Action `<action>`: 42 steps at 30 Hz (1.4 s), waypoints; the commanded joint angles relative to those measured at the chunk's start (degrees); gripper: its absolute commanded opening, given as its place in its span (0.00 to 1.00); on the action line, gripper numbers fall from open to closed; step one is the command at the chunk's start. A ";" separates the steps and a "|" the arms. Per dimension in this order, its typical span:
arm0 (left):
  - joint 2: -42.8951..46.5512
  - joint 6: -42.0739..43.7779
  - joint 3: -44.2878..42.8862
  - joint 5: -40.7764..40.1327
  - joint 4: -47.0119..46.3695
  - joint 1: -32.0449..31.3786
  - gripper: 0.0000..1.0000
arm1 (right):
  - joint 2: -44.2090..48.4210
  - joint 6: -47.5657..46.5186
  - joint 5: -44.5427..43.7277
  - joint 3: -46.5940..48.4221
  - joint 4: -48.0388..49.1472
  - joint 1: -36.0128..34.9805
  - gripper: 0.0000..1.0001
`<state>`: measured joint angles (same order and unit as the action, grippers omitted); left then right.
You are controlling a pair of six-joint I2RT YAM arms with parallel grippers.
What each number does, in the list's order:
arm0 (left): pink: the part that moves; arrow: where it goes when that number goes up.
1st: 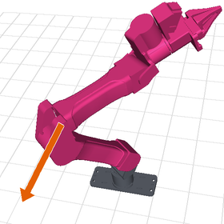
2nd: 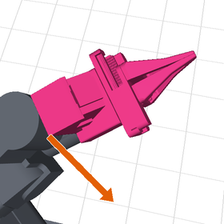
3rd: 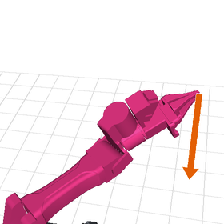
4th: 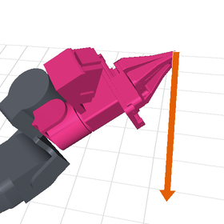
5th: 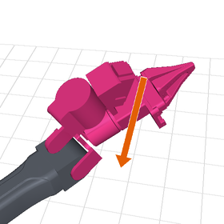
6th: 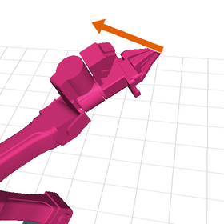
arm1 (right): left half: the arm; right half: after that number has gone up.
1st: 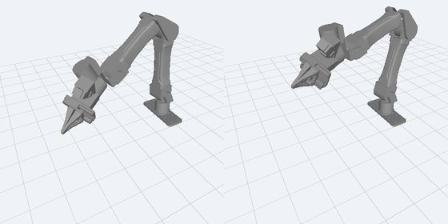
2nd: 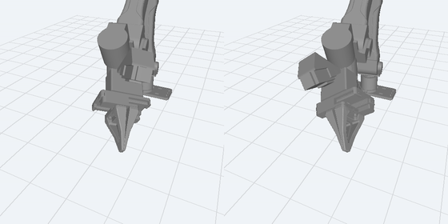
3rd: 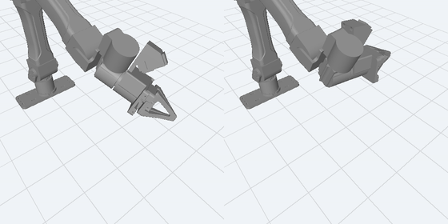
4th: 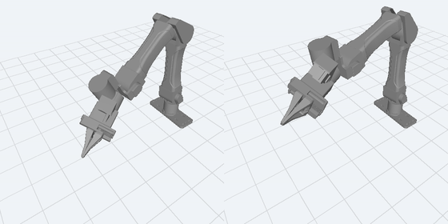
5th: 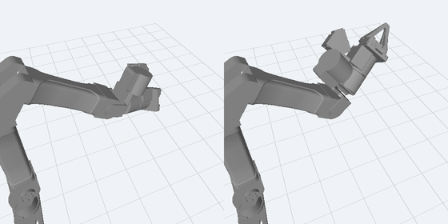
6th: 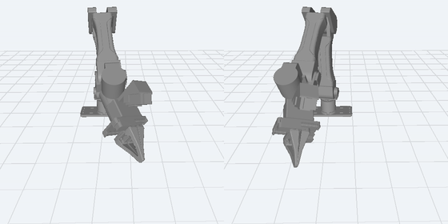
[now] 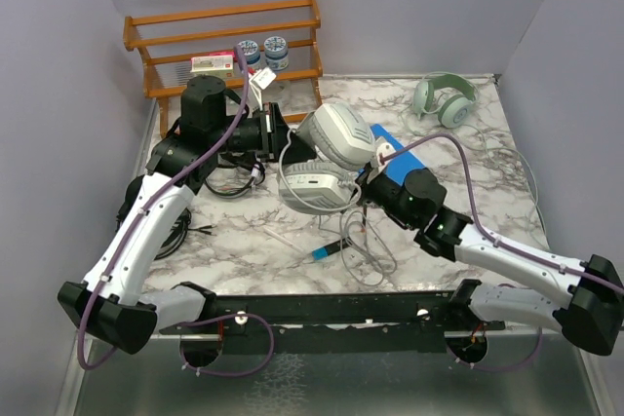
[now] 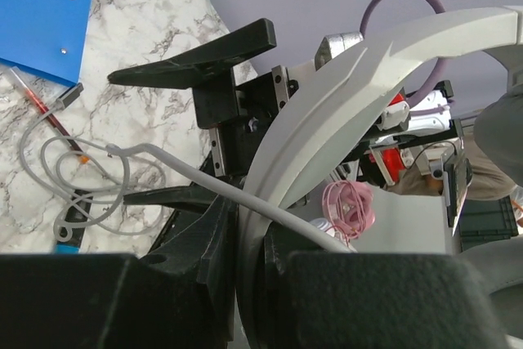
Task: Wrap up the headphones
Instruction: Wrap the headphones cable around the headphones.
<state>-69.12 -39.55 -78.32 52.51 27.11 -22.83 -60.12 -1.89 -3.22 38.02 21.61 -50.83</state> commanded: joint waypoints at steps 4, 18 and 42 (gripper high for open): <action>3.43 -0.78 -0.91 2.73 -0.22 0.07 0.00 | -6.81 -3.58 9.94 6.27 8.62 0.88 0.92; 3.57 1.13 -1.31 3.72 -0.22 -0.29 0.00 | -14.13 1.05 15.89 10.73 13.46 4.86 0.64; 10.40 16.52 4.85 -7.80 3.55 -0.46 0.00 | -5.37 -3.18 2.25 23.42 -1.08 9.80 0.01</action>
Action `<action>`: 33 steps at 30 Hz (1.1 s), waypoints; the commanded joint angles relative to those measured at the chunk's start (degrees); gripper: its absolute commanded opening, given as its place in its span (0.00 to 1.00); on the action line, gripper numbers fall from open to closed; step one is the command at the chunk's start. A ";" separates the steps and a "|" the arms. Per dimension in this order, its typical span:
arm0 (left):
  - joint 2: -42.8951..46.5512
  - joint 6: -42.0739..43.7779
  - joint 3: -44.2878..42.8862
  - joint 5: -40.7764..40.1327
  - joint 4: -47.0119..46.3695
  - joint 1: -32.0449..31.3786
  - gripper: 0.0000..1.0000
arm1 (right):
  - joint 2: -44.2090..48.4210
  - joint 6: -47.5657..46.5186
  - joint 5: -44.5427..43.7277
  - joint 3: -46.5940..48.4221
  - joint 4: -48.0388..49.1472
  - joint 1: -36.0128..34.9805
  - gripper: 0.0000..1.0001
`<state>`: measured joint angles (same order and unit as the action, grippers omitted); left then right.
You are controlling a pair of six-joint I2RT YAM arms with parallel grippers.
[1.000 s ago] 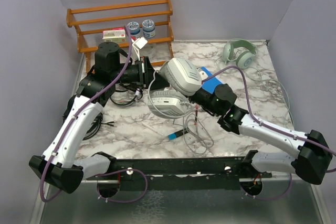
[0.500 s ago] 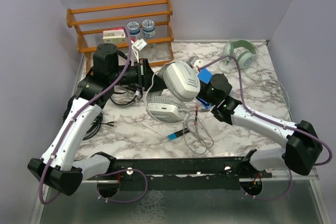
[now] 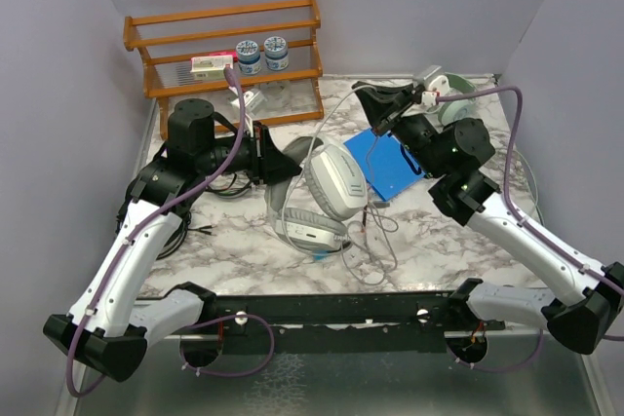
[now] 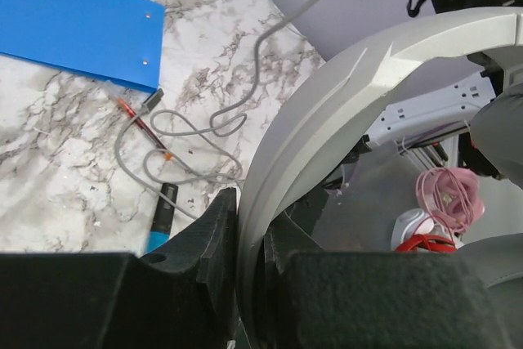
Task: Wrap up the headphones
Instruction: Wrap the headphones cable around the headphones.
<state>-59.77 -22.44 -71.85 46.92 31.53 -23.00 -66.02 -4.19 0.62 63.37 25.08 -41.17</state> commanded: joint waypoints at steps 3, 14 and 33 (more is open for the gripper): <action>0.90 -2.70 -1.66 -3.22 -2.72 -0.30 0.00 | 0.37 0.46 1.13 -4.32 -5.62 0.13 0.01; 0.28 -18.76 -3.18 -13.70 -9.37 -0.29 0.00 | 4.56 12.97 11.91 -19.52 0.20 0.12 0.05; 0.27 -27.18 -4.84 -41.07 -7.45 -0.28 0.00 | -5.46 41.34 45.12 -34.69 40.33 -0.91 0.11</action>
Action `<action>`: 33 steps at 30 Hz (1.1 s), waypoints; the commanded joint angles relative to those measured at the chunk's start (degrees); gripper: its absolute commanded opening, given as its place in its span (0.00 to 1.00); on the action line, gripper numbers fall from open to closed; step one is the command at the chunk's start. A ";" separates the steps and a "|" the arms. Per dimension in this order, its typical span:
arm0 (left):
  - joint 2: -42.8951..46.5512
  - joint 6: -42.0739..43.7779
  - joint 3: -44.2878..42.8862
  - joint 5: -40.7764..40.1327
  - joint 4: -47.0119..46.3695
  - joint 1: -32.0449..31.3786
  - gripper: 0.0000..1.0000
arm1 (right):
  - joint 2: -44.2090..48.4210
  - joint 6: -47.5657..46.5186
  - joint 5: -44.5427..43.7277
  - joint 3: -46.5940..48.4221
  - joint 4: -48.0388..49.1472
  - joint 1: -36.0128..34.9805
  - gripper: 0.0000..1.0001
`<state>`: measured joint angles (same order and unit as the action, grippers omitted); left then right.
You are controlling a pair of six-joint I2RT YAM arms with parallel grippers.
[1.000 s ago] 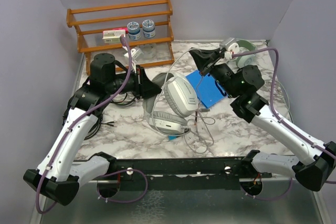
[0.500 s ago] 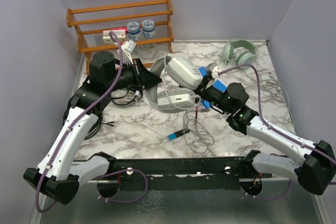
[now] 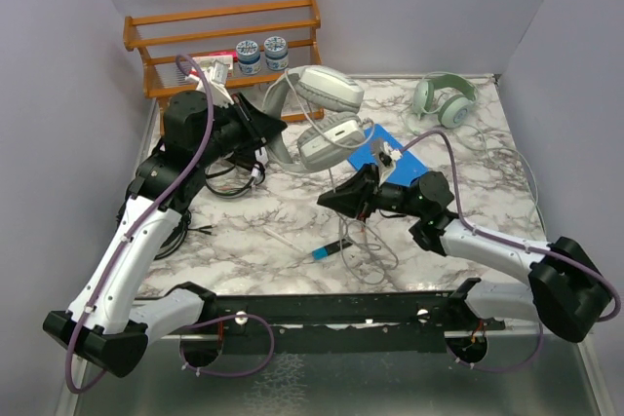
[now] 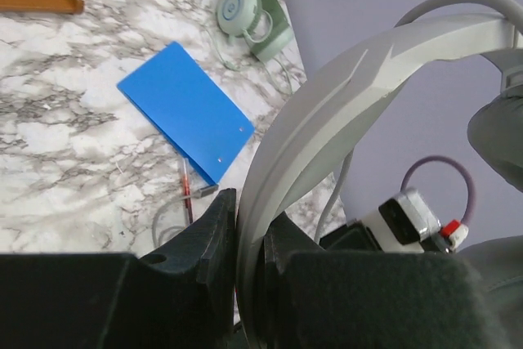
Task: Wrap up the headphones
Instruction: Wrap the headphones cable around the headphones.
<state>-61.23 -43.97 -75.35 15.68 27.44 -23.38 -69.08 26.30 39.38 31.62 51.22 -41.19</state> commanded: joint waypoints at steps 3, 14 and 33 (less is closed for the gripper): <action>1.93 -6.30 0.35 -14.80 -3.43 0.08 0.00 | -4.05 16.03 6.94 -4.68 20.76 -2.51 0.10; 1.96 2.87 5.39 -37.13 -4.22 0.08 0.00 | -0.76 27.36 8.25 -3.15 25.92 -6.10 0.12; 7.61 43.24 16.31 -37.91 -16.04 -0.43 0.00 | 0.08 29.26 8.62 15.60 -3.62 -6.00 0.11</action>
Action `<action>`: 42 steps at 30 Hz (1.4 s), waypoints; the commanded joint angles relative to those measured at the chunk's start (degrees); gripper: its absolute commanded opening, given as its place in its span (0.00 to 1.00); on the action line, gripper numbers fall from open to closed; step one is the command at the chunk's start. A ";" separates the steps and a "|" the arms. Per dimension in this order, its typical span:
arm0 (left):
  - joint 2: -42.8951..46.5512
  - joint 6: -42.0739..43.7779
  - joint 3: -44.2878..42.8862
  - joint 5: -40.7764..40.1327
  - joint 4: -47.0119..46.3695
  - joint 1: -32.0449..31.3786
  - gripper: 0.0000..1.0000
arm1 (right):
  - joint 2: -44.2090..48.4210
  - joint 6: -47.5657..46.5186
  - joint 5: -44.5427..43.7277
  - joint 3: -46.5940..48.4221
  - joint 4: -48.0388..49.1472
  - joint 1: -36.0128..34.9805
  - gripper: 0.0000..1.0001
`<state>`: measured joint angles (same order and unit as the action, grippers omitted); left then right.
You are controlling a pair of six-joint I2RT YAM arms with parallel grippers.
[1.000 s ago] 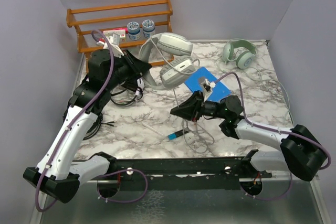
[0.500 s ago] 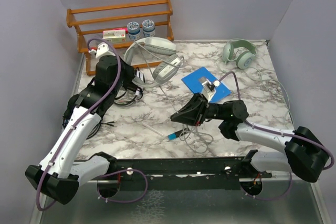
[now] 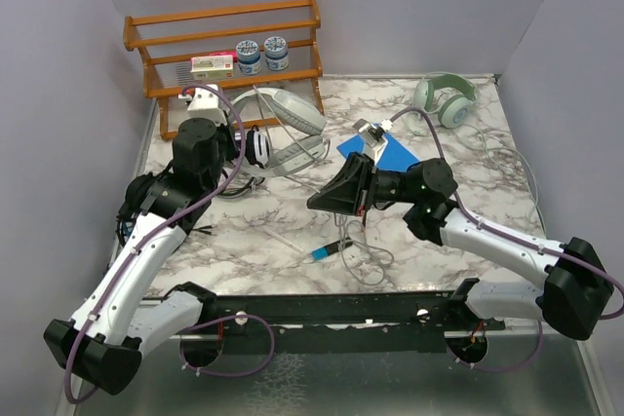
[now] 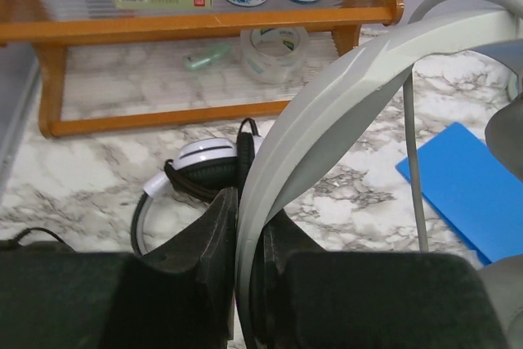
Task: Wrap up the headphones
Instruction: Wrap the headphones cable around the headphones.
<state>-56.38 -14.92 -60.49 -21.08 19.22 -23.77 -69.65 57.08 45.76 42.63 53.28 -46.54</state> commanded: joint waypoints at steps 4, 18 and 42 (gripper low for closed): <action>4.10 24.29 3.59 3.14 -8.20 -0.26 0.00 | 0.96 -13.59 0.61 13.30 -25.51 -0.61 0.11; 2.42 46.01 2.83 22.55 3.78 -1.19 0.00 | -5.42 -50.32 -12.53 38.14 -75.80 -0.53 0.04; -5.07 42.16 -2.88 41.48 21.05 -3.56 0.00 | -5.06 -62.62 -38.71 39.40 -81.68 -0.53 0.21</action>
<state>-61.84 30.11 -62.30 16.08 37.19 -27.03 -76.34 -4.01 13.23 80.62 -30.33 -47.48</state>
